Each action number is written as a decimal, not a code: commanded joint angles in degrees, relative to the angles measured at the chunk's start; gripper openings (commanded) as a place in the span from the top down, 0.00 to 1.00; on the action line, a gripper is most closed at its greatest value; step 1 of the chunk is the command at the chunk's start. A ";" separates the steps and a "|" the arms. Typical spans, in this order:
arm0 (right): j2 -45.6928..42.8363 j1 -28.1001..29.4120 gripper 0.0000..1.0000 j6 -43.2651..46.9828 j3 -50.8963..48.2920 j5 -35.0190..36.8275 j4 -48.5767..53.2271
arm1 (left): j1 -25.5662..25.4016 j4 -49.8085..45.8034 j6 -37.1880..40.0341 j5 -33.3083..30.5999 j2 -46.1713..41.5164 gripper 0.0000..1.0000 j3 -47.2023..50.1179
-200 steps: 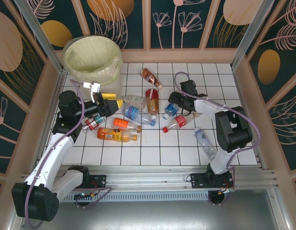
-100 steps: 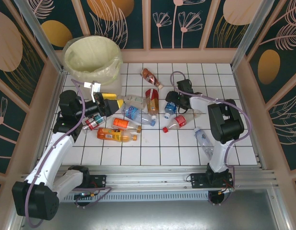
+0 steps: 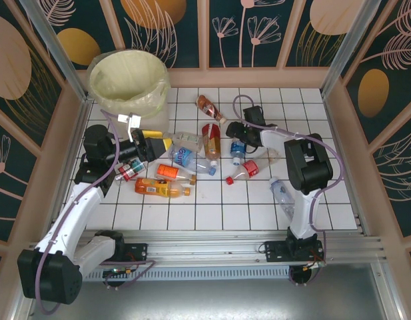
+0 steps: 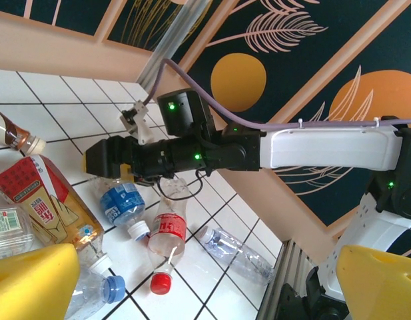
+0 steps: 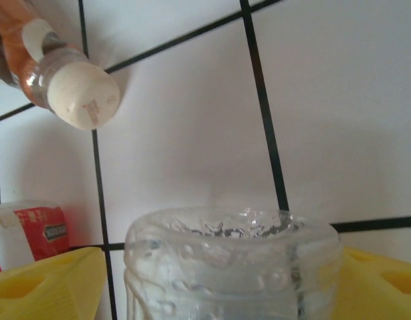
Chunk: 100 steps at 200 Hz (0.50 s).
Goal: Put the plastic bottles in the bin
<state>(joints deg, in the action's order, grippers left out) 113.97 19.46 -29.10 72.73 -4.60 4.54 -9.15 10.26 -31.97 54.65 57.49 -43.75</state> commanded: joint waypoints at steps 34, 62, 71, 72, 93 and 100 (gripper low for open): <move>2.57 -0.60 0.23 1.93 4.17 0.46 2.19 | -0.32 -0.24 1.64 0.54 0.07 0.01 -0.02; 2.49 -0.60 0.23 2.97 4.03 0.82 3.07 | -0.34 -0.68 1.99 0.28 -0.01 0.01 -0.18; 2.47 -0.58 0.20 3.49 4.08 0.65 3.40 | -0.31 -0.68 2.00 0.28 0.07 0.01 -0.11; 2.47 -0.58 0.20 3.49 4.08 0.65 3.40 | -0.33 -0.68 2.00 0.28 0.07 0.01 -0.11; 2.32 -0.60 0.16 4.76 4.08 0.24 3.64 | -0.33 -0.90 2.08 0.19 0.07 0.01 -0.17; 2.33 -0.62 0.16 5.08 4.07 0.04 3.69 | -0.33 -0.98 2.17 0.19 0.07 0.01 -0.11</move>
<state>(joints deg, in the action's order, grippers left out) 115.46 19.16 -26.44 75.55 -4.54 6.70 -9.15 9.56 -31.53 54.63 57.49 -43.75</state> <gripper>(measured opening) 0.837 0.986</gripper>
